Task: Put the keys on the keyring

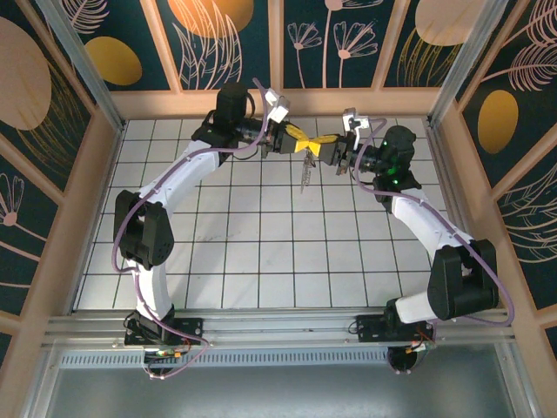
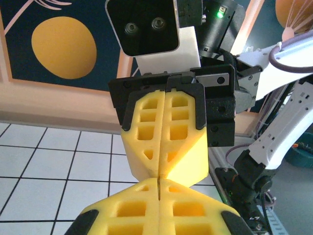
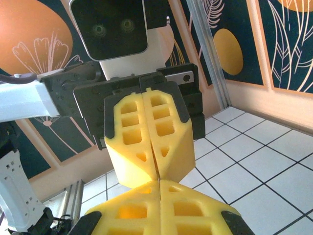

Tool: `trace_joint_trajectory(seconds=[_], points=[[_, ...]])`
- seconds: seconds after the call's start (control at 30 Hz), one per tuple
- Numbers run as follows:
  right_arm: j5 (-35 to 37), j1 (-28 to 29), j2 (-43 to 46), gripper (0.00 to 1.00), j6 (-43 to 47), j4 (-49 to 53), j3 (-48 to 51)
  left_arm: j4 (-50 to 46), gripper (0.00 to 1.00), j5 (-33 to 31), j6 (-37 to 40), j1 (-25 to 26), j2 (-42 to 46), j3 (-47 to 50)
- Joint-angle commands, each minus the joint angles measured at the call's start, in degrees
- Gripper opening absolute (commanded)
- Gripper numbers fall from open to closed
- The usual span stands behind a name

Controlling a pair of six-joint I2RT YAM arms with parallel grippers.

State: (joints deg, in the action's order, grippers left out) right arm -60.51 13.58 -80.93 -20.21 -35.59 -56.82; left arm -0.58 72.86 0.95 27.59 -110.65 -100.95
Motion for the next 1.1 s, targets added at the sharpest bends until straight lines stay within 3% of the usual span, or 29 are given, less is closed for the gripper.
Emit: trace_joint_trajectory(seconds=[0.0, 0.23, 0.27, 0.33, 0.4, 0.77, 1.07], points=[[0.3, -0.3, 0.0, 0.0, 1.0, -1.8, -2.9, -3.5, 0.0, 3.1, 3.0, 0.5, -1.1, -1.4], [1.5, -0.5, -0.4, 0.01, -1.1, -3.7, -3.1, -0.1, 0.0, 1.7, 0.8, 0.5, -0.3, 0.2], [1.8, -0.7, -0.3, 0.14, -1.8, -4.3, -2.9, 1.7, 0.0, 0.9, -0.4, 0.5, -0.1, 1.0], [2.9, -1.5, 0.6, 0.33, -3.1, -5.8, -1.8, 5.4, 0.0, -1.3, -2.9, 0.5, 0.7, 2.5], [4.2, -2.5, 1.8, 0.4, -4.2, -7.3, -0.1, 8.9, 0.0, -2.9, -5.2, 0.6, 1.5, 4.0], [7.0, -3.6, 6.6, 0.51, -6.1, -13.7, 10.2, 31.8, 0.0, -7.2, -20.8, 0.5, 5.6, 12.0], [4.9, -2.6, 4.8, 0.54, -4.9, -17.7, 12.5, 40.0, 0.0, -7.9, -27.1, 0.6, 6.3, 14.6]])
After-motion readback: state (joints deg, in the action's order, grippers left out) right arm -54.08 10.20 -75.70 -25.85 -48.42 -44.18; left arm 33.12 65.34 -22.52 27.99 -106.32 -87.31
